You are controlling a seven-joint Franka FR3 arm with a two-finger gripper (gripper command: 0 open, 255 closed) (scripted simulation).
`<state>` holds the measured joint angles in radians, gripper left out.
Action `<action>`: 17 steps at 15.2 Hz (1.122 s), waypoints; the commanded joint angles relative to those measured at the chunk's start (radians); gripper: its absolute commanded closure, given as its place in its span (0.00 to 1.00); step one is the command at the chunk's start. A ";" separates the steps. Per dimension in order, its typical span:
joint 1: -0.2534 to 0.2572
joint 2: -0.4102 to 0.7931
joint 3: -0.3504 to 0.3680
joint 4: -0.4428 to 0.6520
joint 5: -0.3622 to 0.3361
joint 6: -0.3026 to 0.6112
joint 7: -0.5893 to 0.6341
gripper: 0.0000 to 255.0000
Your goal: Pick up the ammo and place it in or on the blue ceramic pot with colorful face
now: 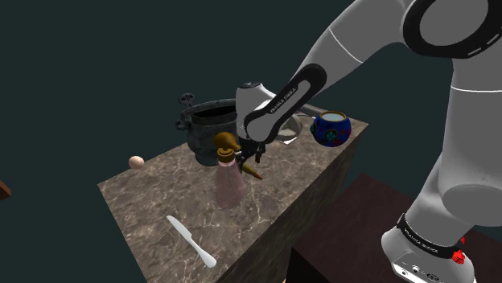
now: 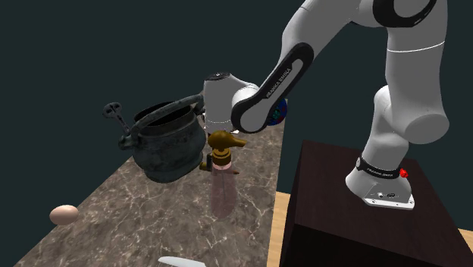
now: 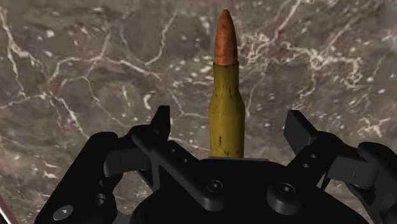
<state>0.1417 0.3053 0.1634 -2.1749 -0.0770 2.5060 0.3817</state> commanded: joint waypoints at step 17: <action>0.006 0.040 -0.006 0.000 -0.012 0.040 0.010 1.00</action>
<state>0.1474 0.3451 0.1577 -2.1751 -0.0890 2.5465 0.3913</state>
